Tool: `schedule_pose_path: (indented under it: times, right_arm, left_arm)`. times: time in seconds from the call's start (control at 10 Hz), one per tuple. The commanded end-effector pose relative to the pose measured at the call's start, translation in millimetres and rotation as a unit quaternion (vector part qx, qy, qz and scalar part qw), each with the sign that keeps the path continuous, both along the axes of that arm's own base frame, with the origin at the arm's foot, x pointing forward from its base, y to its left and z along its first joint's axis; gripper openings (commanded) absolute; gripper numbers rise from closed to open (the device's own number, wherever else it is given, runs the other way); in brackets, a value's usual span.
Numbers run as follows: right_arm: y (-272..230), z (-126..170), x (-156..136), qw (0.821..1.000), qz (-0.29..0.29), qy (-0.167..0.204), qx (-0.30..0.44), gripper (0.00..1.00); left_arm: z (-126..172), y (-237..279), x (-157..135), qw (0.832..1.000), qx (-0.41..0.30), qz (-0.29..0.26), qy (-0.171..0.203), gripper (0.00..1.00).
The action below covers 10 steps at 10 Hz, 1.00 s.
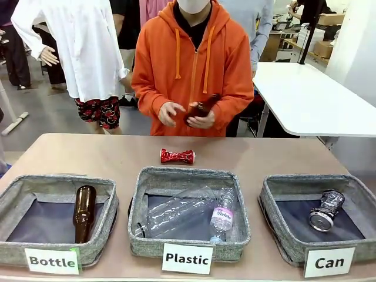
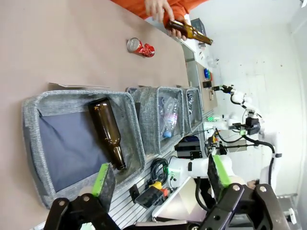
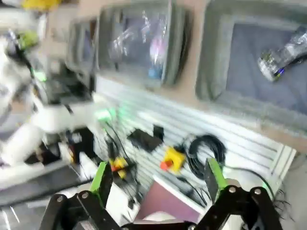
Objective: Sort the can waste into the basket.
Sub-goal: Pick up the can waste from the table and place it in the right Fabric basket.
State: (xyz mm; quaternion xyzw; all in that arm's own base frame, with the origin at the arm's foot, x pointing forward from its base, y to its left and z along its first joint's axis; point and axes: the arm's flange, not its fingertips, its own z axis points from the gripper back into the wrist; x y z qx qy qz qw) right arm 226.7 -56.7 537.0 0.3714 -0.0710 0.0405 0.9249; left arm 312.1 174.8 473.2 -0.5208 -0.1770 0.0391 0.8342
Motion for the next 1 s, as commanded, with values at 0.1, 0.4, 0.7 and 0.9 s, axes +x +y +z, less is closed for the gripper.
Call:
schedule_pose_path:
  times: [0.1,0.4,0.7,0.9]
  right_arm:
    - [52.1,-10.6,39.9,0.995,-0.088,-0.009,-0.039,1.0]
    - [142.6,-6.5,113.4,0.967,-0.184,-0.021,-0.172,1.0]
    - [216.5,-21.8,179.0,0.952,-0.162,-0.046,-0.254,1.0]
    - [251.9,-27.7,201.8,0.951,-0.121,-0.051,-0.278,1.0]
  left_arm:
    - [1.0,1.0,-2.7,1.0,0.0,-0.006,-0.004,1.0]
    - [1.0,1.0,-2.7,1.0,0.0,-0.006,-0.004,1.0]
    - [1.0,1.0,-2.7,1.0,0.0,-0.006,-0.004,1.0]
    - [56.8,35.9,-29.8,0.997,-0.022,0.018,-0.072,1.0]
